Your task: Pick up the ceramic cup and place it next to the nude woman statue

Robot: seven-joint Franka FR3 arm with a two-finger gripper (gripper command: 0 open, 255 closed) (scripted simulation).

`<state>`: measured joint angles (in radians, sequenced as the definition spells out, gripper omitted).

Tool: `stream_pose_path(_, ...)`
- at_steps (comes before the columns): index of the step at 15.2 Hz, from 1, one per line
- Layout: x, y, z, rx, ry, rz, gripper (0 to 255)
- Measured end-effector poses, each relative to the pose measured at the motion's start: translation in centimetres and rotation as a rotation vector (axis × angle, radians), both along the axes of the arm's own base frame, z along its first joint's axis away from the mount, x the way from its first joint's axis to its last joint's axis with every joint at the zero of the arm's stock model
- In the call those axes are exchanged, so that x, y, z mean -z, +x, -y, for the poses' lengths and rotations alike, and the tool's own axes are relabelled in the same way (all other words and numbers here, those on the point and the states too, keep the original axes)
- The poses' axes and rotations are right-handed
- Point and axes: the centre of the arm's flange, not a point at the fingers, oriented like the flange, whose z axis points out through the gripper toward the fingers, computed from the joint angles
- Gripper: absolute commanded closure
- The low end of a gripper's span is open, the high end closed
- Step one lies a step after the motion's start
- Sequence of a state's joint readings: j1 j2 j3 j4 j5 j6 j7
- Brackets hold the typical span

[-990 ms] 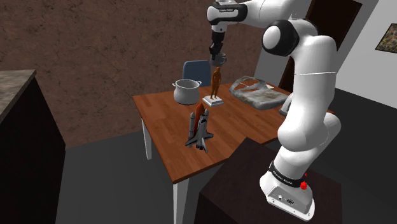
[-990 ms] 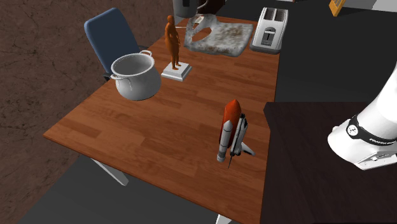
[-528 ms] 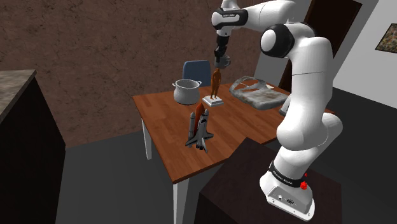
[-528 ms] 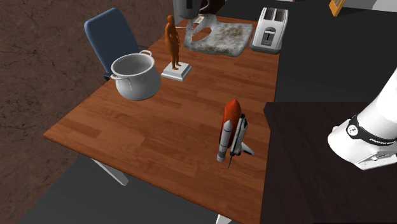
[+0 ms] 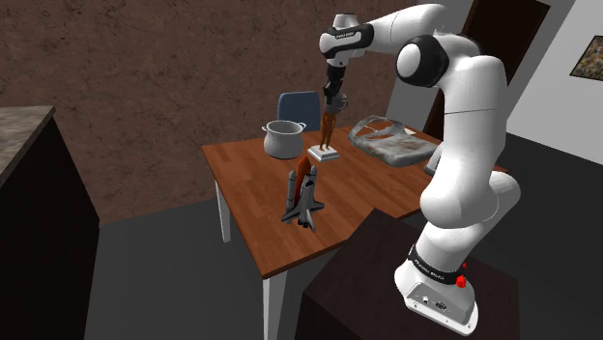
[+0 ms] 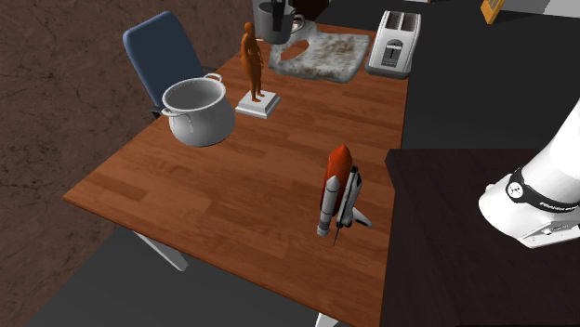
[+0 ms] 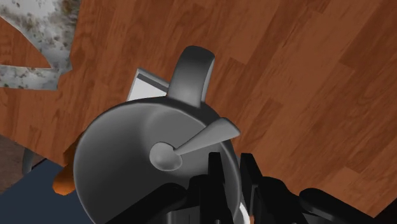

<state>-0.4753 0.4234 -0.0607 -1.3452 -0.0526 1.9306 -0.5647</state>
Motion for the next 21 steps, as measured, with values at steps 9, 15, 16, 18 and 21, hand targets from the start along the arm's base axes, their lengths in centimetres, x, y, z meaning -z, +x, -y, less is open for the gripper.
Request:
stream_pose_path(9, 4.7, 0.0, 0.0, 0.0, 0.0, 0.0, 255)
stream_pose_path(15, 7.9, -0.1, 0.0, 0.0, 0.0, 0.0, 255)
stream_pose_path(16, 8.4, 0.0, 0.1, 0.0, 0.0, 0.0, 255)
stream_pose_path(18, 9.5, -0.1, 0.0, 0.0, 0.0, 0.0, 255)
stream_pose_path(21, 11.1, -0.1, 0.1, 0.0, 0.0, 0.0, 255)
